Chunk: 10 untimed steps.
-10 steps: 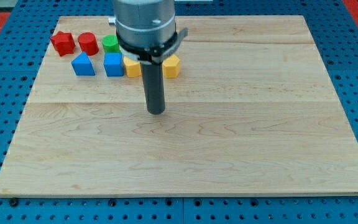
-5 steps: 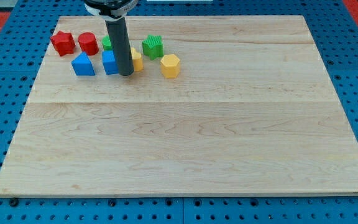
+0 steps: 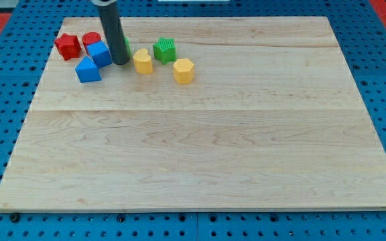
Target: Push a group of blocks to the left side of the board
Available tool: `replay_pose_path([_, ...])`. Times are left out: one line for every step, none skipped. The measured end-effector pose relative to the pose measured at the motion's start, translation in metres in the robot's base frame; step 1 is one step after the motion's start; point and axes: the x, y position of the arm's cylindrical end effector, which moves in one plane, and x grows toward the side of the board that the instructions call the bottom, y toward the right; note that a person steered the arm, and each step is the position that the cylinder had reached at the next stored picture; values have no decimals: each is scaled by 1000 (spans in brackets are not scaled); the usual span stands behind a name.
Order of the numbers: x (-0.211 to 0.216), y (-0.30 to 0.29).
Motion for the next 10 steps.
replay_pose_path([-1, 14])
replay_pose_path([-13, 6])
replay_pose_path([-15, -6])
replay_pose_path([-18, -6])
replay_pose_path([-18, -6])
replay_pose_path([-12, -15])
replay_pose_path([-4, -36])
replay_pose_path([-5, -66])
replay_pose_path([-17, -70])
replay_pose_path([-25, -53])
